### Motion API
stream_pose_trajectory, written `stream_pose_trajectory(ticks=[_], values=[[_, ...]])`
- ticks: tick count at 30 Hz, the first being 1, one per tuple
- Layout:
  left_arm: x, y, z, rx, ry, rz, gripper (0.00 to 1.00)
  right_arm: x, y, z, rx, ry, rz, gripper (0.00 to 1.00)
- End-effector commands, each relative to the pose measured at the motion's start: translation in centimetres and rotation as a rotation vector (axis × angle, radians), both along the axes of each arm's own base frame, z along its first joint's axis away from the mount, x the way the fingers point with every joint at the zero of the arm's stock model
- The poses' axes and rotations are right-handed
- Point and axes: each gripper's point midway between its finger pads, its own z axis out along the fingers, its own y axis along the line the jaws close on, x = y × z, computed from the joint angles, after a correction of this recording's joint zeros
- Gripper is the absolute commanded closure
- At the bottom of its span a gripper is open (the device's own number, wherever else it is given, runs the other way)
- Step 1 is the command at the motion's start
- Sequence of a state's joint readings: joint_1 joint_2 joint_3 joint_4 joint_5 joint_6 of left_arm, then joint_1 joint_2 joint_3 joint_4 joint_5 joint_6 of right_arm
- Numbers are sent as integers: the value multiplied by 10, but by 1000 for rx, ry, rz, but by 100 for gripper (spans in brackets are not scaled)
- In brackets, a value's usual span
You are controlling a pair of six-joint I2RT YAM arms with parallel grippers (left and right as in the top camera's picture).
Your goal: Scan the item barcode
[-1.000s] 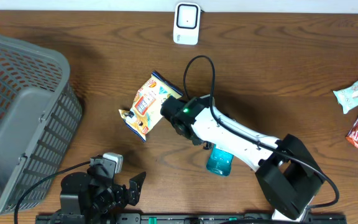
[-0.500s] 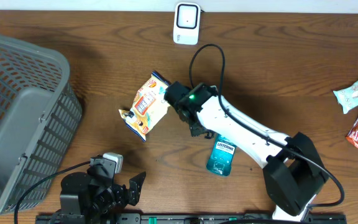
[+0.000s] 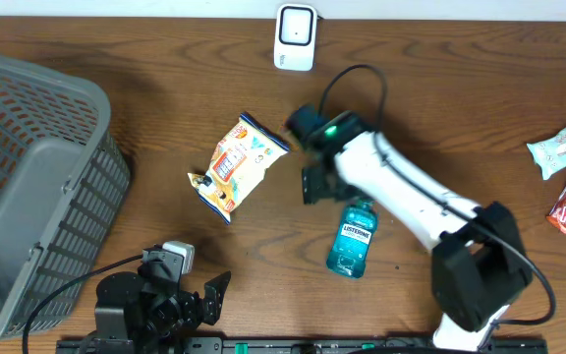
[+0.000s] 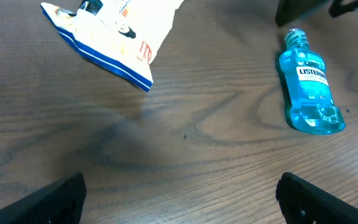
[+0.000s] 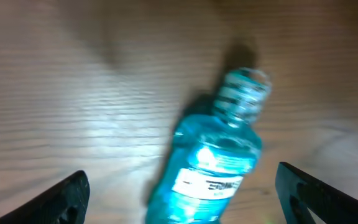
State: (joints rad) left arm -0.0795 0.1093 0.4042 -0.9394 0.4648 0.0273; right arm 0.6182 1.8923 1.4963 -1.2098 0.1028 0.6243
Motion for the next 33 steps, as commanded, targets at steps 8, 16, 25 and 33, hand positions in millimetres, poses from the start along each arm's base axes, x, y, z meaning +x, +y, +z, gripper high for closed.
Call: stream_pose_trajectory(ticks=[8,16,25,33], values=[[0,1,3,9,-14,-1,2,-8,-25,19,181,149,164,10],[0,1,3,9,-14,-1,2,-27,-38,-5,4,146,-64,17],[0,1,3,9,-14,-1,2,-57,-30,-41,-50,145,-228,24],[0,1,3,9,-14,-1,2,-65,-29,-70,-100,105,-245,29]])
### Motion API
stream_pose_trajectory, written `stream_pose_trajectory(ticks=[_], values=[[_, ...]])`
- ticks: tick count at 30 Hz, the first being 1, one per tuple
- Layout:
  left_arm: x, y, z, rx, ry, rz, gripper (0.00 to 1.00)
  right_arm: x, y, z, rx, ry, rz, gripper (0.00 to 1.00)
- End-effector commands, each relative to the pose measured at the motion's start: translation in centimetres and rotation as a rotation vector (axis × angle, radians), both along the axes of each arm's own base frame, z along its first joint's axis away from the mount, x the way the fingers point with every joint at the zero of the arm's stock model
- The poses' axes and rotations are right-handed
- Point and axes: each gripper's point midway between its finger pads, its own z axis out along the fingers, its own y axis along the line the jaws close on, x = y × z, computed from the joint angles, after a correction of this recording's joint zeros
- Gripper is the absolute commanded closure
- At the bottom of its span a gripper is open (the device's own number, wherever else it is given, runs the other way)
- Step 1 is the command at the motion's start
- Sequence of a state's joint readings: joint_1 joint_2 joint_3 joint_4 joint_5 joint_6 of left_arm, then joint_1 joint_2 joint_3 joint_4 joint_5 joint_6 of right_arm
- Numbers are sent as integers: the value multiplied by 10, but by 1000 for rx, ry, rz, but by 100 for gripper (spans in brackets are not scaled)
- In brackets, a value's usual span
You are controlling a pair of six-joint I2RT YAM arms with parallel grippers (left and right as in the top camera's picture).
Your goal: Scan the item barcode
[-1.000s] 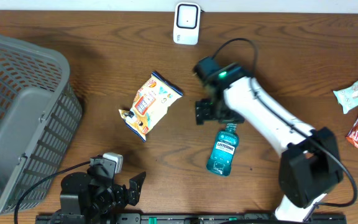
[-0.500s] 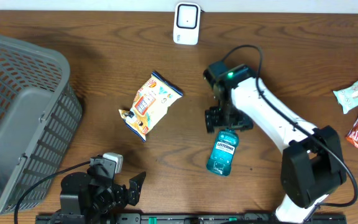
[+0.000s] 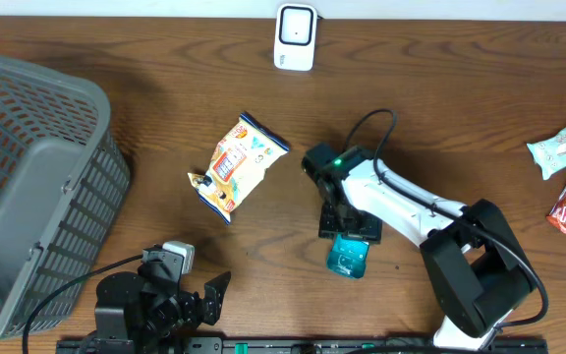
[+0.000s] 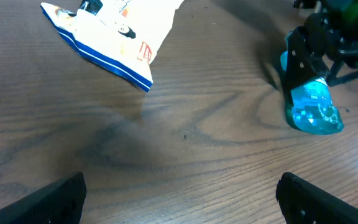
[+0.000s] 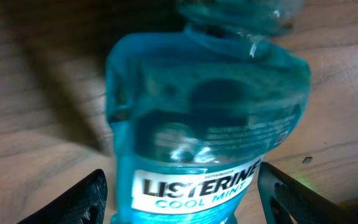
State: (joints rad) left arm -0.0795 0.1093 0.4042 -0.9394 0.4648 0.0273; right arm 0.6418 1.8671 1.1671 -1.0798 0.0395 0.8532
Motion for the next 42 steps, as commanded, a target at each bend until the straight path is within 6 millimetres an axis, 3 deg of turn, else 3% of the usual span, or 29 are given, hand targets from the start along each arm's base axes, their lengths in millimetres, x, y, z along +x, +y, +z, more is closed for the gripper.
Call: stream_pose_trajectory(ticks=[1,5,13,18,20,21,24,28,32,34,42], values=[[0,1,3,9,-14,-1,2,3,-4,-6,-53,-28,-29,29],[0,1,3,9,-14,-1,2,-7,-12,-18,-110,32,-25,33],[0,1,3,9,-14,-1,2,-17,-15,-42,-145,114,-23,59],[0,1,3,9,-14,-1,2,-3,7,-46,-16,89,61,71],[0,1,3,9,-14,-1,2,3,25,-46,104,92,129,72],[0,1,3,9,-14,-1,2,9,41,-44,220,89,194,72],[0,1,3,9,-14,-1,2,19,59,-37,379,67,359,73],[0,1,3,9,-14,-1,2,25,49,-38,370,53,557,71],[0,1,3,9,-14,-1,2,41,28,-40,237,10,613,69],[0,1,3,9,-14,-1,2,48,25,-38,199,-11,620,63],[0,1,3,9,-14,-1,2,71,40,-12,210,-65,638,39]])
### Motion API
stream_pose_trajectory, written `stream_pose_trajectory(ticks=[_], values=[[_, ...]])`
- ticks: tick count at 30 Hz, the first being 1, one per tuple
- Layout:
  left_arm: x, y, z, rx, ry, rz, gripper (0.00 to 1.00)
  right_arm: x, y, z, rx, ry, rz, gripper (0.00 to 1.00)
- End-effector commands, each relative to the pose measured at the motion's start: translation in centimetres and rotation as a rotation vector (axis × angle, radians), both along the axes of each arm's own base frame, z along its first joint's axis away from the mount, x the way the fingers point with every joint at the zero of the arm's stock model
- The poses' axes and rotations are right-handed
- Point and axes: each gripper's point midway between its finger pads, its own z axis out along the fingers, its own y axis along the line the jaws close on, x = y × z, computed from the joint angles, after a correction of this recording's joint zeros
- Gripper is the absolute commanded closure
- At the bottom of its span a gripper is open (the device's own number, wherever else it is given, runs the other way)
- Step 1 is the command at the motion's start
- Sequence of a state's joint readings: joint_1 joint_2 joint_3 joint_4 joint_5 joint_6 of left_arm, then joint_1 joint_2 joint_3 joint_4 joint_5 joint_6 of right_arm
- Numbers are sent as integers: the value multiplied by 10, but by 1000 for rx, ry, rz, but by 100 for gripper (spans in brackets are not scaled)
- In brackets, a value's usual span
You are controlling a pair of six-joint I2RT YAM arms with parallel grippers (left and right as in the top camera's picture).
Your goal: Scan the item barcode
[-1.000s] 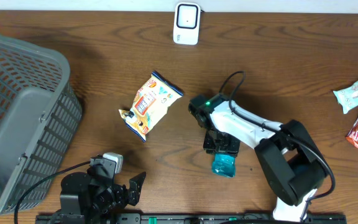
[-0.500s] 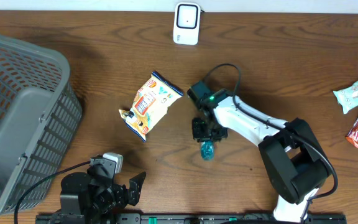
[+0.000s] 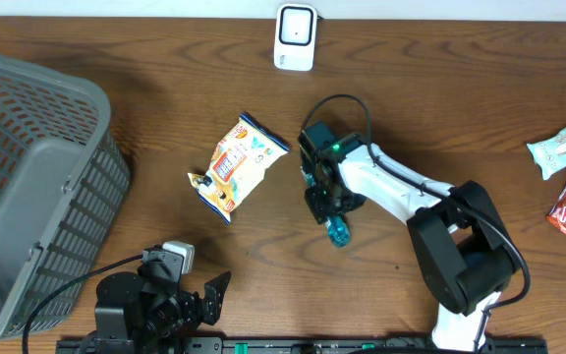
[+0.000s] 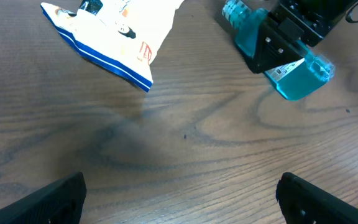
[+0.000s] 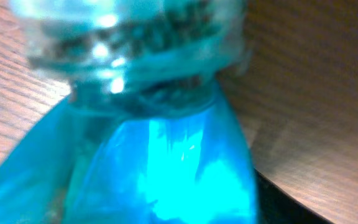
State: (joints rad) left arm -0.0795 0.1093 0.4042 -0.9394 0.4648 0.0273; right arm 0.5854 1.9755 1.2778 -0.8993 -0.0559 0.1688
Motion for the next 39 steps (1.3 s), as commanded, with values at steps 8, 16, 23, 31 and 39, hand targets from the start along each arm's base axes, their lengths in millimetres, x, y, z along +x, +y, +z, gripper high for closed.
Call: stream_pose_trajectory(ticks=[8,16,23,31,39], values=[[0,1,3,9,-14,-1,2,8,10,9,27,7,18,35],[0,1,3,9,-14,-1,2,19,18,39,40,0,15,34],[0,1,3,9,-14,-1,2,23,21,57,41,-1,2,34],[0,1,3,9,-14,-1,2,15,16,105,21,25,-52,34],[0,1,3,9,-14,-1,2,-6,-6,173,55,-117,-134,23]])
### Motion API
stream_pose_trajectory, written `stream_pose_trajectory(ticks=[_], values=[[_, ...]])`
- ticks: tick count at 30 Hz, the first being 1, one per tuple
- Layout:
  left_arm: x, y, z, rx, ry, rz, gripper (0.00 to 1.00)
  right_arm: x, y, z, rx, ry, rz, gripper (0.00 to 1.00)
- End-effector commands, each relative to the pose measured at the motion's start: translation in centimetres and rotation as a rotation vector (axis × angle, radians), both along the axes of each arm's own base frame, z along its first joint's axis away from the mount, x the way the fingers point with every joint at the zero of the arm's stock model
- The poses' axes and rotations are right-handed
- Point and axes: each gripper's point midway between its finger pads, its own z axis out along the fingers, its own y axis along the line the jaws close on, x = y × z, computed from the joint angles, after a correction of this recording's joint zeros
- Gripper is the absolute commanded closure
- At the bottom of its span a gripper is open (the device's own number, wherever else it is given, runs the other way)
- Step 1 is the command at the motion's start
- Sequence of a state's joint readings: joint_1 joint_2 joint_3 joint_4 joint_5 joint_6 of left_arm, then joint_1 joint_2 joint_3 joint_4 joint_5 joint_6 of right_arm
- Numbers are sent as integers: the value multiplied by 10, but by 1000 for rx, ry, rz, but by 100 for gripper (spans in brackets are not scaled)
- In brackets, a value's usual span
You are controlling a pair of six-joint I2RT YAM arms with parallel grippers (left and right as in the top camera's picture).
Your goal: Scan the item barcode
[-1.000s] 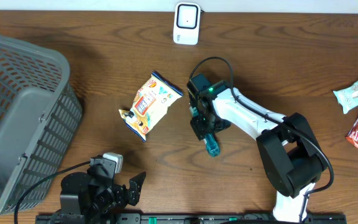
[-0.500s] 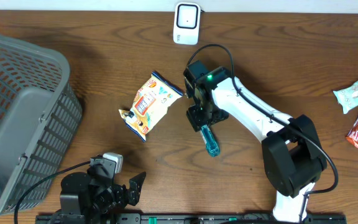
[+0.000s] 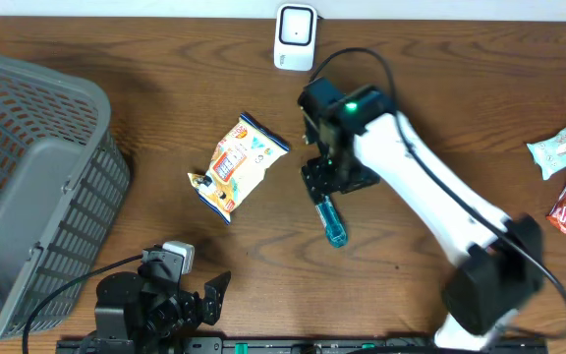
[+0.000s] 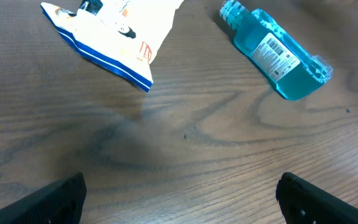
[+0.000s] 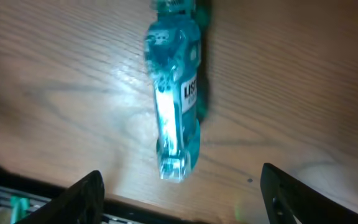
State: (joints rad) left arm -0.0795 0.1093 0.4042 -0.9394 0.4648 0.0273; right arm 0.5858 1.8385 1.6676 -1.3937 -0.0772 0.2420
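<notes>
A blue Listerine mouthwash bottle [image 3: 330, 220] lies on its narrow side on the wooden table, cap toward the far edge. Its white barcode label [image 4: 277, 55] faces the left wrist camera. My right gripper [image 3: 334, 177] hangs open above the bottle's cap end, and the bottle [image 5: 176, 118] lies on the table below its spread fingers, untouched. The white scanner [image 3: 295, 36] stands at the far edge of the table. My left gripper [image 4: 182, 202] is open low at the near edge, with nothing between its fingers.
A yellow and white snack bag [image 3: 234, 165] lies left of the bottle. A grey basket [image 3: 28, 187] fills the left side. A pale green packet [image 3: 558, 149] and a red candy bar lie at the far right.
My right gripper was shut on the bottle, holding it just over the table. Now it is open and higher, and the bottle rests alone on its narrow side. The left arm is unchanged.
The bottle first lay flat, front label up, with my right gripper open above its neck. Then the gripper was down around the bottle. Then it held the bottle, shifted left and turned on edge. Now the bottle lies released with its barcode side showing.
</notes>
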Motion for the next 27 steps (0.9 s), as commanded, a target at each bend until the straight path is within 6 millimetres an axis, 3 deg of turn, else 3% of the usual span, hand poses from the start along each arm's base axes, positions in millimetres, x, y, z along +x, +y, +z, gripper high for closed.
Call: stream_pose_trajectory(ticks=[1,4,11,14,18,25,27], values=[[0,1,3,9,-14,-1,2,-5,-14,34,4,-129,-89,22],[0,1,3,9,-14,-1,2,-19,-16,19,13,-189,-114,19],[0,1,3,9,-14,-1,2,-34,-3,-49,30,-251,-146,24],[0,1,3,9,-14,-1,2,-39,3,-59,25,-273,-134,24],[0,1,3,9,-14,-1,2,-34,-7,-69,-43,-363,-161,24],[0,1,3,9,-13,-1,2,-32,-19,-105,-38,-428,-256,29],[0,1,3,9,-13,-1,2,-29,-20,-110,-25,-455,-296,35]])
